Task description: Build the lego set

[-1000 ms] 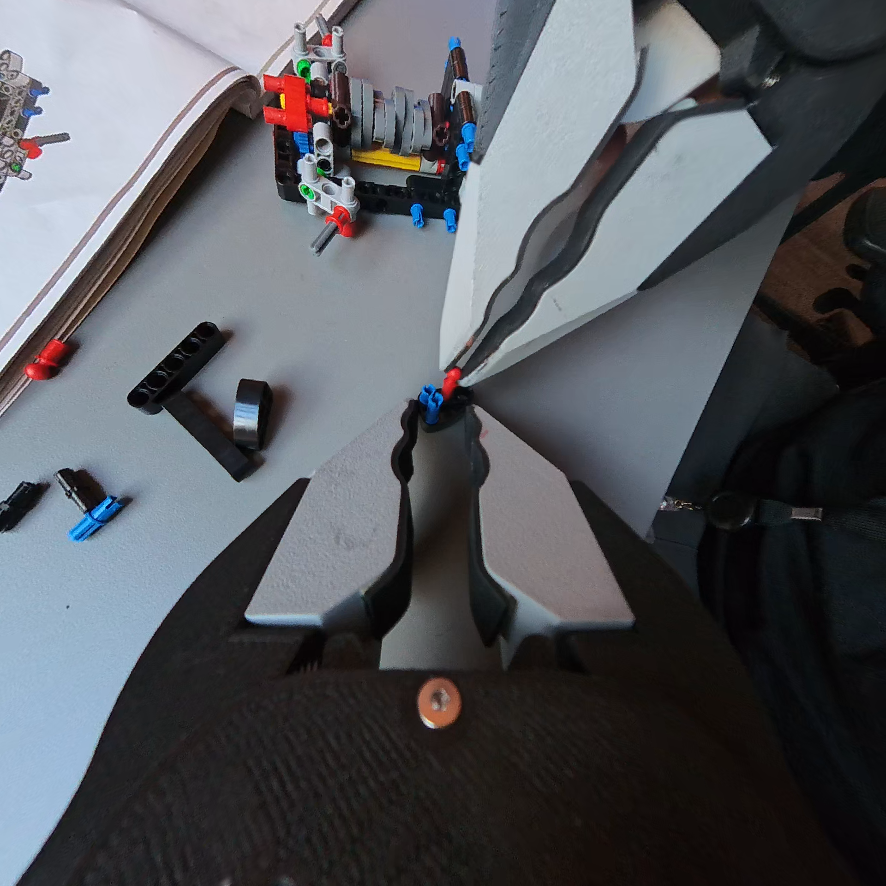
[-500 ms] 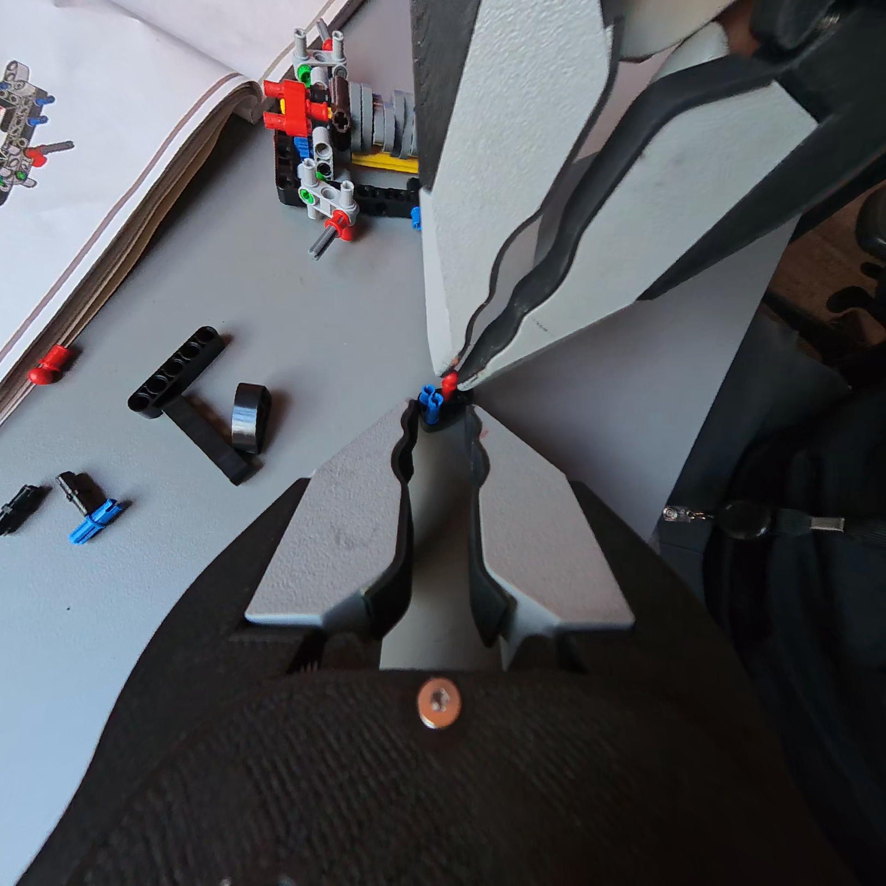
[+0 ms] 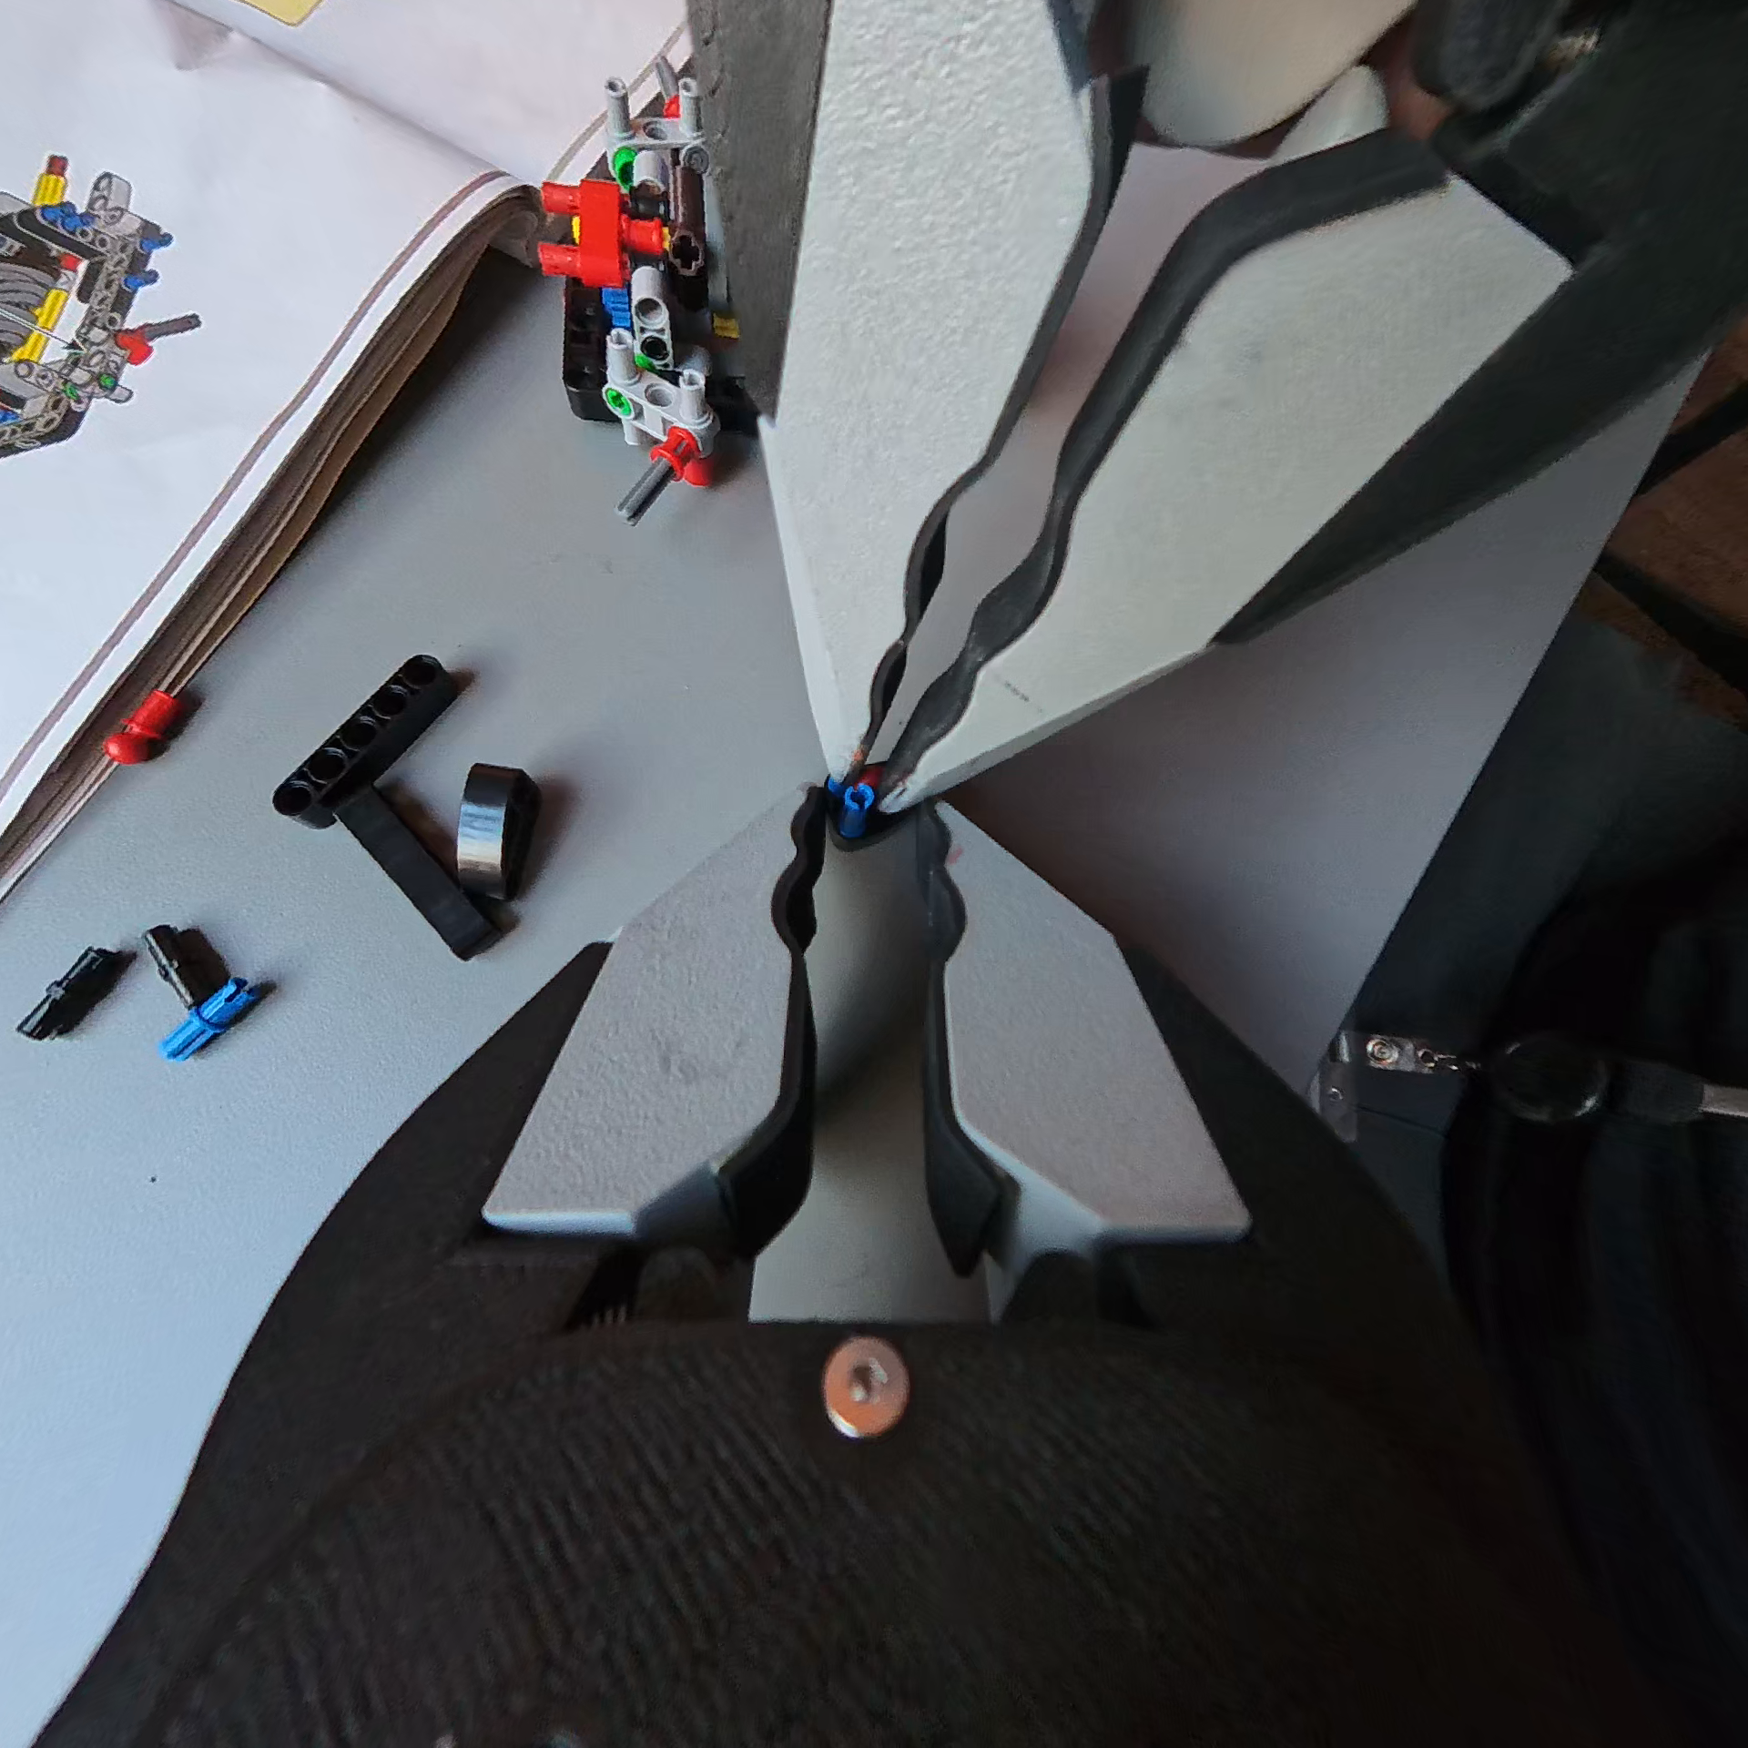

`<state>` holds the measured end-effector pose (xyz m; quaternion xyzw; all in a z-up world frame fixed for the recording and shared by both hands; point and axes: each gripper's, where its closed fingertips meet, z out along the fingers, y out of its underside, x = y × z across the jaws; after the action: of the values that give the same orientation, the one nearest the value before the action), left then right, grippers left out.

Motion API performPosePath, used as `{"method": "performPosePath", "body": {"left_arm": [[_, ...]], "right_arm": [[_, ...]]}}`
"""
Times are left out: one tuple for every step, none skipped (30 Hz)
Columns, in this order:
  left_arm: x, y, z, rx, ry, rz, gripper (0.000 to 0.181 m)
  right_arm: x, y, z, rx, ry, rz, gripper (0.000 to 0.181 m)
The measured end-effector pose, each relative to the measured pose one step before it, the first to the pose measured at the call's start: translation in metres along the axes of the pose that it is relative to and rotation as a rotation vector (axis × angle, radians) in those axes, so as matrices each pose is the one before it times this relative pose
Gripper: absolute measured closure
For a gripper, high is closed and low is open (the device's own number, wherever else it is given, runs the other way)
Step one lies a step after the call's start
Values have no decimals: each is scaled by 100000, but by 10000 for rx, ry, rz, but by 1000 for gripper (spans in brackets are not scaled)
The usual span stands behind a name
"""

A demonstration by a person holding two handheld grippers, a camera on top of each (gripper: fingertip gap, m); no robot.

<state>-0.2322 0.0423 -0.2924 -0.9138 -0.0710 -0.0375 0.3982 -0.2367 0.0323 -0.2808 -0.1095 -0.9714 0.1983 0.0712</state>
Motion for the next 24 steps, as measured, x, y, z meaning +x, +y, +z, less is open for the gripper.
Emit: {"method": "performPosePath", "body": {"left_arm": [[40,-3,-5,4,38,-11,164],[0,-7,-7,3,27,-31,164],[-19,-5,-14,4,21,-45,164],[-77,-6,-23,12,-12,-60,164],[-25,4,-12,7,19,-45,164],[2,-5,0,1,10,-11,164],[0,-2,-7,-2,-10,10,164],[2,5,6,-3,-17,21,164],[4,4,2,2,-16,18,164],[0,-4,7,-1,-5,5,164],[-3,5,-9,-1,8,-10,164],[4,-2,-1,-1,11,-13,164],[-7,2,6,0,11,-13,164],[2,9,-11,-4,10,-13,164],[-2,12,5,-3,-1,0,164],[7,4,5,-4,-11,13,164],[-2,14,-4,-6,-15,15,164],[-23,-11,-2,7,-32,12,164],[-133,-21,0,10,-99,-5,164],[-67,-1,-5,4,-45,-10,164],[-25,-4,-6,1,7,-23,164],[8,-1,-7,1,23,-24,164],[2,5,1,2,16,-17,164],[-3,3,-3,-4,5,0,164]], "right_arm": [[-16,24,-47,133,-75,161,179],[27,4,-55,156,-45,145,179],[80,67,-62,145,15,117,179],[117,62,-60,181,76,93,179],[30,19,-34,254,57,65,179],[4,4,-18,290,42,105,179],[-4,-12,2,312,2,184,180],[-47,37,7,290,-48,218,179],[28,41,-56,256,22,151,179],[-20,28,-38,235,64,68,179],[-44,24,-47,153,92,-13,179],[-46,48,-60,53,95,-42,180],[-5,68,-31,-23,153,-98,179],[-36,-3,-6,26,190,-191,179],[-27,27,-24,-6,202,-219,179],[-13,76,-31,-32,153,-154,179],[63,224,12,-135,74,-65,179],[78,163,-7,-88,-21,0,179],[178,189,75,-108,30,2,179],[121,19,64,-24,57,-90,179],[18,-68,0,-31,54,-130,179],[-21,-177,-38,10,27,-138,179],[-9,-147,-11,-37,-28,-54,179],[-2,-137,17,-51,-62,-15,179]]}}
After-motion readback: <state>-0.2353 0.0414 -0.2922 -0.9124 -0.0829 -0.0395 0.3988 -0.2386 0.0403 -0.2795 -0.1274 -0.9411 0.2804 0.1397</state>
